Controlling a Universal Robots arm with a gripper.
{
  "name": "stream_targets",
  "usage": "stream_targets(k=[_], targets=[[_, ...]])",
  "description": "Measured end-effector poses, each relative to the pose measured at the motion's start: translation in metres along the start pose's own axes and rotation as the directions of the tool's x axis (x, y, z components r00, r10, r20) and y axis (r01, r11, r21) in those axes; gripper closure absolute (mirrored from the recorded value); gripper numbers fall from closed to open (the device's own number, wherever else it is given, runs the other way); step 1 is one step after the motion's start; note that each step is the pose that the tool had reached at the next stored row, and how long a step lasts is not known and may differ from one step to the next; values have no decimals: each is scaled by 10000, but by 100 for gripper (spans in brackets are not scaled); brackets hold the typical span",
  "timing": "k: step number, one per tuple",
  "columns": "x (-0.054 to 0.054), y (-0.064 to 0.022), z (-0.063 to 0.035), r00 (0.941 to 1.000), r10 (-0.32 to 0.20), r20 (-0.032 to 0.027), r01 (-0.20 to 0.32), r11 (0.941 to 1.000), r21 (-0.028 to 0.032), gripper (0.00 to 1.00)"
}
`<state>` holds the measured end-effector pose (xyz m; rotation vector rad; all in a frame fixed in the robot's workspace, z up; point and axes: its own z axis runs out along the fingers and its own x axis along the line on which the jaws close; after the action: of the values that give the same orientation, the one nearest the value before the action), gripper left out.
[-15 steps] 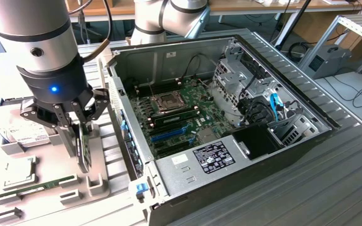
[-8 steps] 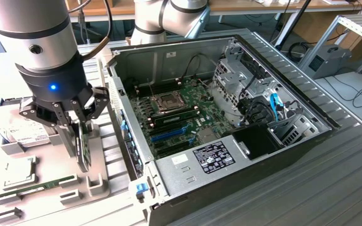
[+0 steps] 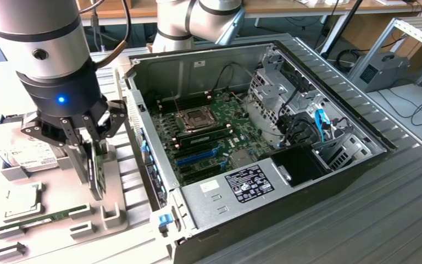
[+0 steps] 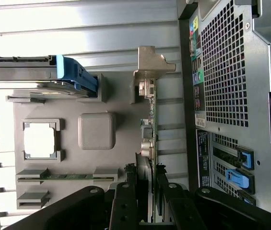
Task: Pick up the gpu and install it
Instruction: 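Pick up the gpu and move the gpu toward the slot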
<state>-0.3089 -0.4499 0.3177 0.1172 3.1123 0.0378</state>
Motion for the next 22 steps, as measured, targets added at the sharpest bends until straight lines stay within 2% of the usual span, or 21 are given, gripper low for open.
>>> stream_targets(k=[22], targets=[[-2,2,-62,10000,0,0,0,10000,0,74]])
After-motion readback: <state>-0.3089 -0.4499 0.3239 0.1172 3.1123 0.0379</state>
